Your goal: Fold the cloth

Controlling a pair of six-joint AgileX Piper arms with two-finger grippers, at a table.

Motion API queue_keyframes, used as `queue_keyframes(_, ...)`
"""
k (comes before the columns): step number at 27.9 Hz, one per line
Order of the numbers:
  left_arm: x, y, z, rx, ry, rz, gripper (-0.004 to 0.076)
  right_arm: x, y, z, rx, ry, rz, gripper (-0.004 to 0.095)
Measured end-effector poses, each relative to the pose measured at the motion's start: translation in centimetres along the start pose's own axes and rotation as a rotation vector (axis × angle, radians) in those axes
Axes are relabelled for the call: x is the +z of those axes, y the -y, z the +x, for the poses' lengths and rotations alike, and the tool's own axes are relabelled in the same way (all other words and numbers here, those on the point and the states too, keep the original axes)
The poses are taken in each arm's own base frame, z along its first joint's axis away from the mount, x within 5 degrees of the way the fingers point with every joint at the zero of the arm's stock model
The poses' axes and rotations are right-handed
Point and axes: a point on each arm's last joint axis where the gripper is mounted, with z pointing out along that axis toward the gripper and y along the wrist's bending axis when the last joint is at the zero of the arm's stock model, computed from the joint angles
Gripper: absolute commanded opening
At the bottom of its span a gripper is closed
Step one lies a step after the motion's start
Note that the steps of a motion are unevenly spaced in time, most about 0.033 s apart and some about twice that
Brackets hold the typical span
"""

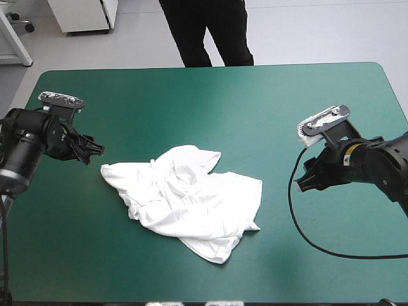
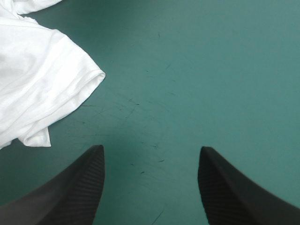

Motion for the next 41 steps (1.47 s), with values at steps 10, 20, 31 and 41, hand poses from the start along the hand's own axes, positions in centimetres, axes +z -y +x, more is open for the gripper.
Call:
queue_keyframes(10, 14.2, 3.1, -1.5, 0.012, -0.258, 0.163, 0.0501, 0.1, -0.5, 0.1, 0.047, -0.003, -0.058, 0.0553)
queue_keyframes(20, 17.8, 4.2, -1.4, 0.023, -0.316, 0.226, 0.0442, 1.2, -0.9, 0.7, 0.05, -0.044, -0.078, 0.0554)
queue_keyframes(31, 18.1, 5.0, -1.6, 0.022, -0.313, 0.324, -0.0009, 10.8, -3.0, 2.2, 0.012, -0.245, -0.189, 0.0554)
queue_keyframes(41, 18.1, 5.1, -1.6, 0.018, -0.313, 0.33, -0.0009, 20.5, -4.1, 0.1, -0.064, -0.334, -0.233, 0.0554)
